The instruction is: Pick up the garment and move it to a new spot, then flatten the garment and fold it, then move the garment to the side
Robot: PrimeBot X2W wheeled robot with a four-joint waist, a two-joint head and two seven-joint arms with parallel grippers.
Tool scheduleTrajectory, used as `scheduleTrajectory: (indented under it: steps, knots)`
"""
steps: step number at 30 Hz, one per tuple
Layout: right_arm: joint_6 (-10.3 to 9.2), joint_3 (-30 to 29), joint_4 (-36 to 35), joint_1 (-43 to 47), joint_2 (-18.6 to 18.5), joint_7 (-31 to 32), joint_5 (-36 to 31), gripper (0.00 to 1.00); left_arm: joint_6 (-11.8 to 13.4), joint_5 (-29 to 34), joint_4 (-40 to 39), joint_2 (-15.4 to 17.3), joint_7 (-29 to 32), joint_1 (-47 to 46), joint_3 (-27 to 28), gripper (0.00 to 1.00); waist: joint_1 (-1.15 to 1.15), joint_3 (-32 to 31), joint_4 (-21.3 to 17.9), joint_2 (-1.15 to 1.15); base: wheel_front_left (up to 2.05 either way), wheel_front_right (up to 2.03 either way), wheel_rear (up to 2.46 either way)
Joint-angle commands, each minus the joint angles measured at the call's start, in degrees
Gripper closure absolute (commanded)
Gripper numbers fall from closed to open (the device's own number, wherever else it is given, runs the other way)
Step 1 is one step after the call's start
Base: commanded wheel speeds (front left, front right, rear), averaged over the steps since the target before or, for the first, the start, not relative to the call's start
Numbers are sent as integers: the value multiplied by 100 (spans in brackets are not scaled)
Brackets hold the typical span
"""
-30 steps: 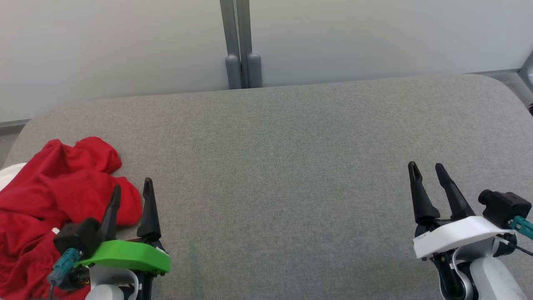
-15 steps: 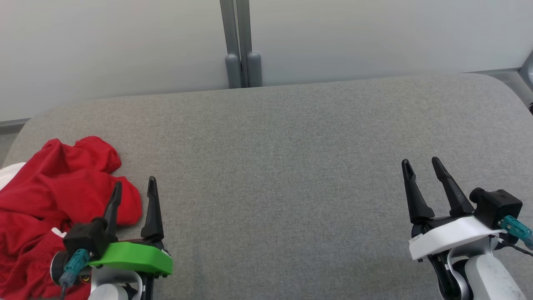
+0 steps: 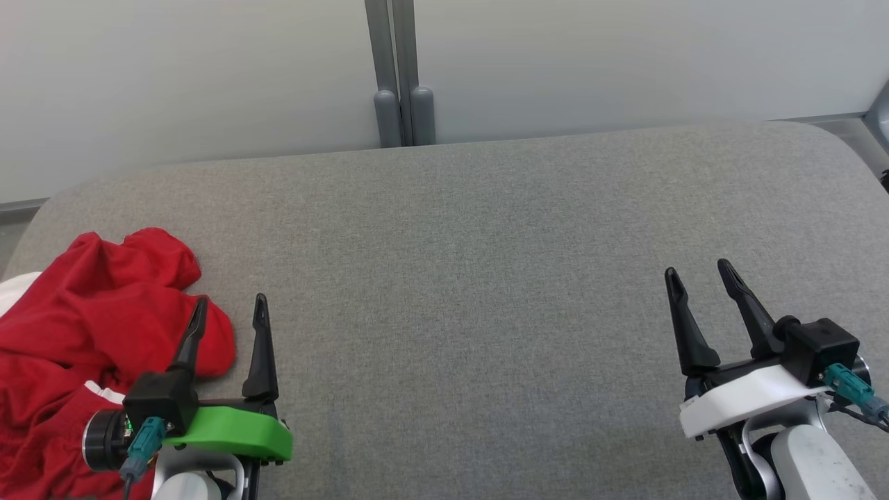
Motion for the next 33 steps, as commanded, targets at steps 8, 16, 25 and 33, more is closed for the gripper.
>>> scheduleTrajectory:
  steps: [8, 16, 25, 33]
  knots:
    - [0, 35, -33, -85, -49, -137, -390, 0, -40, 450, -22, -27, -130, -119, 36, 0, 0, -9, -11, 0, 0, 0, 0]
    - [0, 50, -8, -75, -60, -214, -645, 0, -49, 778, -30, -51, -203, -117, 44, 0, 0, -19, -17, 0, 0, 0, 0]
    - [0, 37, 19, -59, -39, -247, -646, 0, -57, 872, -37, -73, -239, -86, 80, 0, 0, -25, -35, 0, 0, 0, 0]
    - [0, 34, 33, -29, -34, -247, -580, 0, -82, 839, -41, -85, -239, -41, 104, 0, 0, -39, -46, 0, 0, 0, 0]
